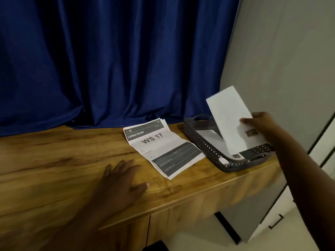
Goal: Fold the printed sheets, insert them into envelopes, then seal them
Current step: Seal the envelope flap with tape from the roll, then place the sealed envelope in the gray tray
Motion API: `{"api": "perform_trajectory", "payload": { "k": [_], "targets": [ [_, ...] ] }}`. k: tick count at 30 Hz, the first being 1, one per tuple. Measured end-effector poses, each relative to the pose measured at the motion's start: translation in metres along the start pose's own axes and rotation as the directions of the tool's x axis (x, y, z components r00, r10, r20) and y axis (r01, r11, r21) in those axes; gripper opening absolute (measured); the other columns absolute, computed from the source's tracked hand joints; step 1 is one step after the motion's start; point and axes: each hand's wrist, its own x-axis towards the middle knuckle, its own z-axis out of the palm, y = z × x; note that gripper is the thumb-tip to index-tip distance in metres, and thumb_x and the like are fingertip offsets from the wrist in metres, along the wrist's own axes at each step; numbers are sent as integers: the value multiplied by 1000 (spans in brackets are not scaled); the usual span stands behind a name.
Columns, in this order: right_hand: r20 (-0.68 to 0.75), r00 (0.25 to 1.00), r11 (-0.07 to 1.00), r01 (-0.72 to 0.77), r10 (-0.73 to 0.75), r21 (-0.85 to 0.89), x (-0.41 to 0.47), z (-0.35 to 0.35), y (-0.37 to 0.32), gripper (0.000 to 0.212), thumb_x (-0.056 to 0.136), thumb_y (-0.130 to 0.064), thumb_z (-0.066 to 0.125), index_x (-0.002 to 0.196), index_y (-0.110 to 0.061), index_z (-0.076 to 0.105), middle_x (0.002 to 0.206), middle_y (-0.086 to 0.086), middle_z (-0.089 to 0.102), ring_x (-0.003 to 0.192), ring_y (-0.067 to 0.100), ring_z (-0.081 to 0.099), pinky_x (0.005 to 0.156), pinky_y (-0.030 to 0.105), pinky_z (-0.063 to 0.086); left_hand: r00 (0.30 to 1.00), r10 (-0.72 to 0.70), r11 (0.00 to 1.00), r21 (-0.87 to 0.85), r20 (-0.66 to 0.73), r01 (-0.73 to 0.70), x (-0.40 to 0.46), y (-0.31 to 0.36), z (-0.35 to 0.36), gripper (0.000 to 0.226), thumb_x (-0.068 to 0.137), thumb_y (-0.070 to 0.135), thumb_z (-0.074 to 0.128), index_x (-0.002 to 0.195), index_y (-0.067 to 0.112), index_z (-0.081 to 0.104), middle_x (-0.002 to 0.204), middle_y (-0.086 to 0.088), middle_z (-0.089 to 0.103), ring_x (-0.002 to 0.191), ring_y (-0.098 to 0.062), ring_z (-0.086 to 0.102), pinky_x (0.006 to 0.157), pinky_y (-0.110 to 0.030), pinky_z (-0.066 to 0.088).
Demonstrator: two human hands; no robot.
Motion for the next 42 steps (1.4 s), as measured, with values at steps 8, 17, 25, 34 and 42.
{"api": "perform_trajectory", "payload": {
  "k": [8, 17, 25, 34, 42],
  "targets": [
    [249, 945, 935, -123, 213, -333, 16, 38, 26, 54, 86, -26, 80, 128, 1, 59, 113, 25, 67, 95, 38, 68, 88, 47, 57, 1000, 12, 1000, 17, -19, -12, -4, -1, 0, 75, 91, 80, 28, 155, 42, 22, 169, 13, 7, 156, -11, -1, 125, -44, -3],
    [101, 987, 896, 156, -125, -415, -2, 61, -5, 25, 95, -32, 65, 107, -11, 71, 102, 15, 72, 91, 32, 67, 80, 38, 53, 999, 8, 1000, 9, -36, -8, -1, -5, 5, 78, 85, 83, 24, 153, 44, 24, 168, 13, 11, 156, -11, 1, 125, -45, -1],
    [476, 775, 828, 538, -415, -155, -123, 160, -61, 44, 80, -69, 66, 113, -39, 67, 107, -18, 64, 95, 3, 62, 74, 24, 48, 999, -2, 999, -38, -50, 0, -1, -3, 6, 71, 91, 77, 38, 153, 44, 27, 169, 13, 11, 156, -11, 2, 126, -45, -3],
    [640, 736, 612, 616, -223, -496, -148, 241, -74, 76, 83, -72, 59, 138, -20, 50, 136, 6, 58, 122, 26, 56, 100, 45, 48, 996, -23, 999, -45, -82, 19, -2, -1, 7, 74, 89, 78, 36, 153, 42, 30, 168, 10, 16, 156, -14, 6, 125, -48, -3],
    [549, 720, 442, 694, -424, -568, -156, 241, -80, 27, 95, -44, 50, 97, -19, 61, 105, 8, 70, 81, 23, 61, 66, 31, 38, 995, 2, 999, -38, -99, -6, -4, 0, 6, 74, 90, 76, 40, 154, 38, 33, 168, 7, 18, 156, -16, 8, 125, -50, 0]
  ]
}}
